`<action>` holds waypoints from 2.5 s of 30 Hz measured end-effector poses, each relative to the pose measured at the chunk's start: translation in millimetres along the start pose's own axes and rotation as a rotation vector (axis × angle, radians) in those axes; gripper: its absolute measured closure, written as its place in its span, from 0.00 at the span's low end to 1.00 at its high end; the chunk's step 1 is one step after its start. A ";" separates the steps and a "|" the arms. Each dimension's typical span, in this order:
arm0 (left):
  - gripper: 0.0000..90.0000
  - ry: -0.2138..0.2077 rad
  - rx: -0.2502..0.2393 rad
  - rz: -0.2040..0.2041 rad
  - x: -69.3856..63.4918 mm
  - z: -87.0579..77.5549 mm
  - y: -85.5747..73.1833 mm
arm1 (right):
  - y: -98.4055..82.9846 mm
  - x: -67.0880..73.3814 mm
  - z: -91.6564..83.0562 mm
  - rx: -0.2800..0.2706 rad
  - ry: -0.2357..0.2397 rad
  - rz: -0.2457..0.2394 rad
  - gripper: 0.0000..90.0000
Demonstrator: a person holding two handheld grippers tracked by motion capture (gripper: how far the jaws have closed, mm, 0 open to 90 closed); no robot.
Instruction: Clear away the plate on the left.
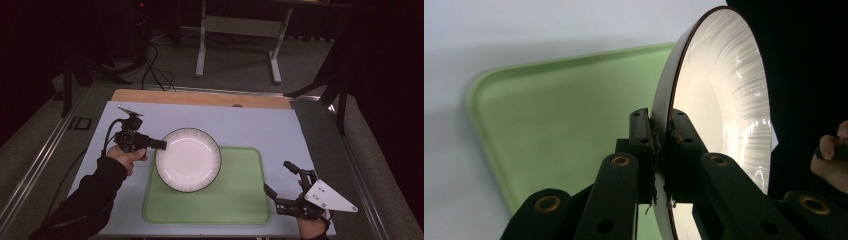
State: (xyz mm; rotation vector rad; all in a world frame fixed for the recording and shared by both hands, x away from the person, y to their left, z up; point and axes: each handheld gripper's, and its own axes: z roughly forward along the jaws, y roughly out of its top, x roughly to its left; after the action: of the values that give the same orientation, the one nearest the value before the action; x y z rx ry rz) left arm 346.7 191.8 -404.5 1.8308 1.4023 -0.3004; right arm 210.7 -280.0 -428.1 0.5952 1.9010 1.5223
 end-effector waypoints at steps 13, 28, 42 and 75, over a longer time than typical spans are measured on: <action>0.94 -0.036 0.015 0.025 -27.6 27.0 1.9 | 1.1 0.4 -0.6 0.000 0.002 -0.003 0.15; 0.94 0.011 0.020 0.012 -29.3 47.2 -9.7 | 1.7 0.6 -0.3 0.001 0.005 -0.008 0.15; 0.94 0.027 0.013 -0.046 -6.1 62.8 -23.2 | 0.9 1.2 0.8 0.009 0.007 -0.010 0.15; 0.94 0.086 0.075 -0.090 20.2 102.1 -35.9 | -1.6 1.2 2.4 0.026 0.011 -0.007 0.15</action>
State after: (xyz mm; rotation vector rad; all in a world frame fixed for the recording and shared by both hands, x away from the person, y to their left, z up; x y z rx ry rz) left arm 349.3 136.7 -499.8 1.8634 1.5543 -0.3277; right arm 211.6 -277.9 -430.1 0.5928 1.9318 1.5009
